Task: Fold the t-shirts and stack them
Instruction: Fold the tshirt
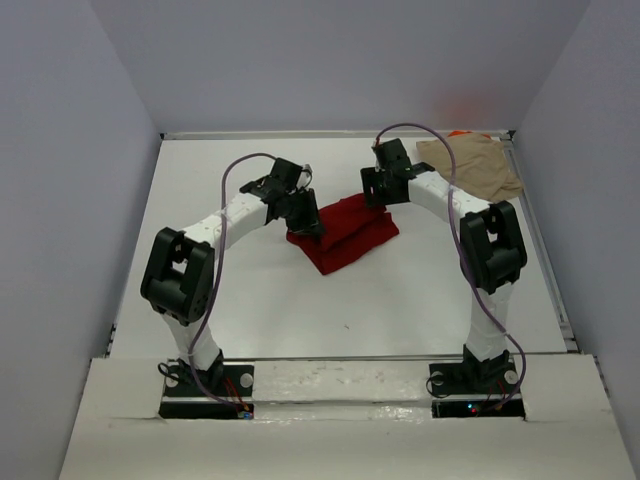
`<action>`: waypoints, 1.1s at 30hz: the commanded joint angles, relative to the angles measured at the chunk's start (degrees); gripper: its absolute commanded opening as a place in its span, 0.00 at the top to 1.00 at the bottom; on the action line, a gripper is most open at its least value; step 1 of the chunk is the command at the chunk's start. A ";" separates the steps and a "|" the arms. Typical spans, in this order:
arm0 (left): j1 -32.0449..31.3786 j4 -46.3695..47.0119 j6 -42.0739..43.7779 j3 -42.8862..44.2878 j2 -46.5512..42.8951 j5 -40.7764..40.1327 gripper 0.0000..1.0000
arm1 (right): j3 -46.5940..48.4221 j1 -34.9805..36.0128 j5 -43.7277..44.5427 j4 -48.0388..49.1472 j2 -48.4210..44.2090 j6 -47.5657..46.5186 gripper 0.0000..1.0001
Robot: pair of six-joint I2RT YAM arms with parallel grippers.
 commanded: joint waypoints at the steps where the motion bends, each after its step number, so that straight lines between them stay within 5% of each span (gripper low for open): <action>1: -0.73 -2.90 2.07 5.64 -1.58 -6.13 0.61 | 3.54 1.10 1.08 -0.07 -2.36 -1.30 0.31; 5: -0.90 -5.10 2.59 6.00 -2.73 -8.36 0.49 | 2.06 1.10 0.91 -1.04 -4.73 -0.95 0.39; 10: -2.22 -5.46 1.72 4.86 -2.38 -6.07 0.48 | -2.16 3.47 1.43 -2.79 -8.85 0.20 0.56; 13: -3.01 -5.63 0.93 4.25 -2.90 -5.81 0.48 | -6.46 4.18 1.26 -3.06 -11.50 1.42 0.76; 14: -2.93 -6.24 0.84 4.24 -2.82 -5.90 0.48 | -8.74 4.70 1.35 -3.41 -13.33 2.30 0.99; 20: -3.01 -7.04 -0.30 3.64 -3.87 -3.62 0.66 | -16.40 6.72 -2.42 -3.50 -19.58 4.76 1.00; 22: -3.02 -6.52 -1.18 2.23 -3.87 -0.12 0.80 | -19.20 7.52 -2.17 -3.50 -20.55 5.55 1.00; 23: -3.10 -6.77 -1.71 1.79 -3.70 0.43 0.96 | -19.91 8.21 -2.69 -3.50 -20.91 5.82 1.00; 24: -3.28 -6.86 -2.23 1.26 -3.70 0.78 0.99 | -20.53 8.83 -2.69 -3.59 -21.43 6.08 1.00; 28: -3.02 -4.23 -5.13 -3.04 -4.22 7.27 0.98 | -22.82 9.98 -4.71 -3.76 -21.88 6.88 1.00; 33: -2.67 -2.73 -8.39 -6.39 -7.21 8.61 0.73 | -23.17 12.78 -7.35 -5.69 -22.49 7.23 1.00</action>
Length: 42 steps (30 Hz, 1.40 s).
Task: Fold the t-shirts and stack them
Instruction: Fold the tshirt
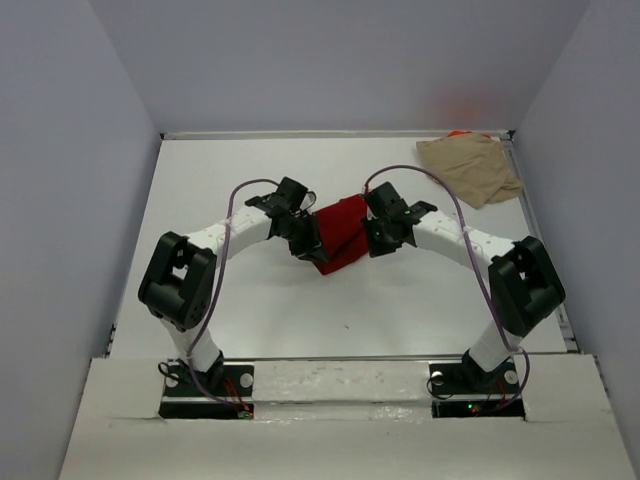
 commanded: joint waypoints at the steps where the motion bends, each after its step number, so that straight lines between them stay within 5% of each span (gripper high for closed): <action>1: 1.35 1.12 -3.89 -1.23 -5.90 3.78 0.73 | 0.21 2.15 -5.42 -0.71 -2.60 0.87 1.00; 13: 6.02 -3.72 -3.46 2.89 -13.28 -9.05 0.72 | 2.94 6.72 -11.50 -1.59 3.81 1.05 1.00; 27: 6.46 -4.34 -0.56 8.08 -14.69 -12.49 0.72 | 18.57 7.24 -14.05 -3.52 22.25 -3.70 1.00; 35: 7.51 -4.33 0.94 7.64 -14.96 -12.66 0.72 | 34.21 7.77 -14.93 -7.99 33.94 -6.42 1.00; 42: 8.39 -4.68 2.43 7.56 -14.87 -12.66 0.72 | 62.21 7.77 -9.49 -15.38 48.45 -7.57 1.00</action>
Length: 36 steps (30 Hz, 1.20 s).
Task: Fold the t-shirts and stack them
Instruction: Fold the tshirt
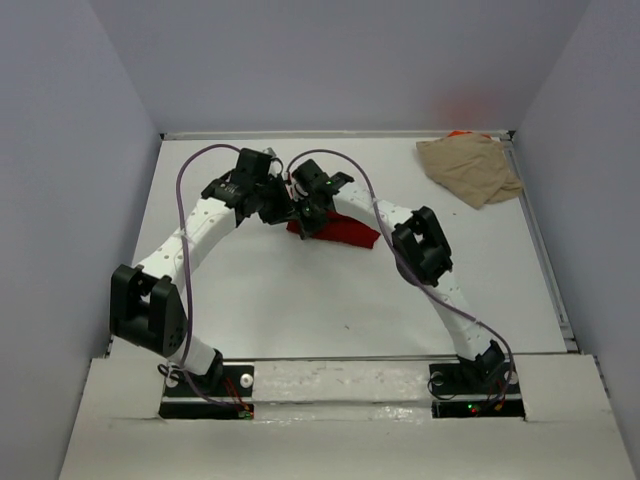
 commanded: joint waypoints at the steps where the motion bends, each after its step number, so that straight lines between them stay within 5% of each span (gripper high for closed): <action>1: 0.81 -0.75 2.58 1.76 -2.76 -0.14 0.72 | 13.91 -0.38 5.05 -6.51 7.63 -1.67 1.00; 9: 1.34 -1.02 3.91 1.50 -1.71 1.71 0.72 | 13.77 -3.20 9.26 -4.16 4.77 -0.26 1.00; 15: 1.34 -1.11 4.52 1.68 -1.27 1.71 0.72 | -12.03 -2.58 10.15 5.25 -15.18 3.77 1.00; 24: 1.16 0.65 4.35 1.32 0.67 3.29 0.72 | -28.42 0.93 13.14 5.70 -32.33 8.78 1.00; 36: 1.25 1.53 4.88 2.29 4.97 6.09 0.71 | -39.16 0.93 14.10 9.73 -30.96 12.66 1.00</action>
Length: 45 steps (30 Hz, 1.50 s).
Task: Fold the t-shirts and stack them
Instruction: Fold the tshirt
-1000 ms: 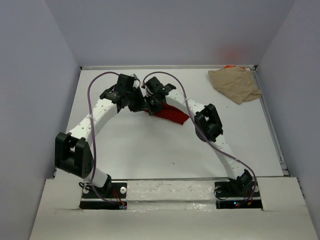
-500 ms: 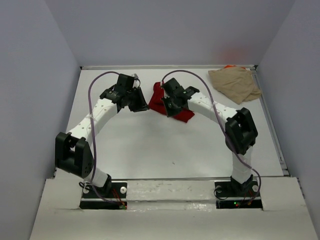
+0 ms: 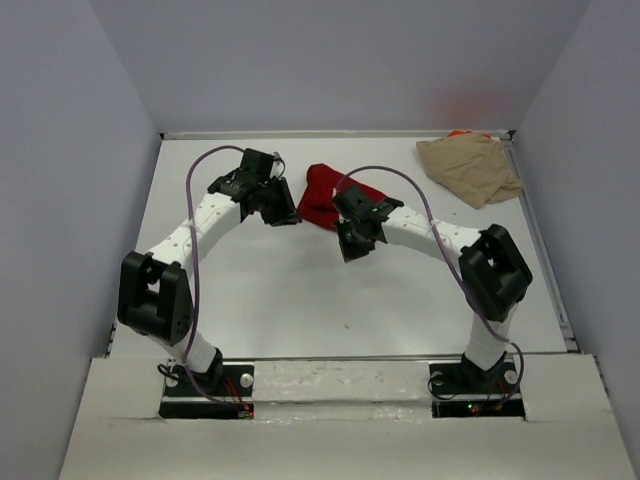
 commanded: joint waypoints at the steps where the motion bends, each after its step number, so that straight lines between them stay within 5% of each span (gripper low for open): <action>1: 0.20 1.97 1.18 1.70 2.02 3.63 0.71 | 0.05 -0.03 2.24 4.62 3.04 1.08 1.00; 7: 0.29 2.32 1.36 1.61 1.67 3.64 0.61 | 2.42 -3.36 1.80 5.06 7.35 1.07 1.00; 24: 1.70 0.39 3.29 2.67 0.00 2.23 0.61 | 9.63 -16.81 4.96 2.25 14.91 0.46 1.00; 34: 2.22 1.00 4.52 3.45 3.51 2.40 0.61 | 29.22 -18.57 2.42 -4.42 28.17 -2.61 1.00; 40: 2.22 1.01 4.26 7.58 7.21 3.54 0.61 | 24.16 -18.57 2.06 -2.77 17.77 -1.48 1.00; 42: 2.22 0.57 4.17 9.16 8.08 3.28 0.60 | 20.11 -18.57 3.64 -0.92 12.57 -1.39 0.81; 45: 2.31 -1.62 4.17 16.34 10.97 2.49 0.60 | 16.75 -18.57 4.88 -0.91 6.05 -2.87 0.65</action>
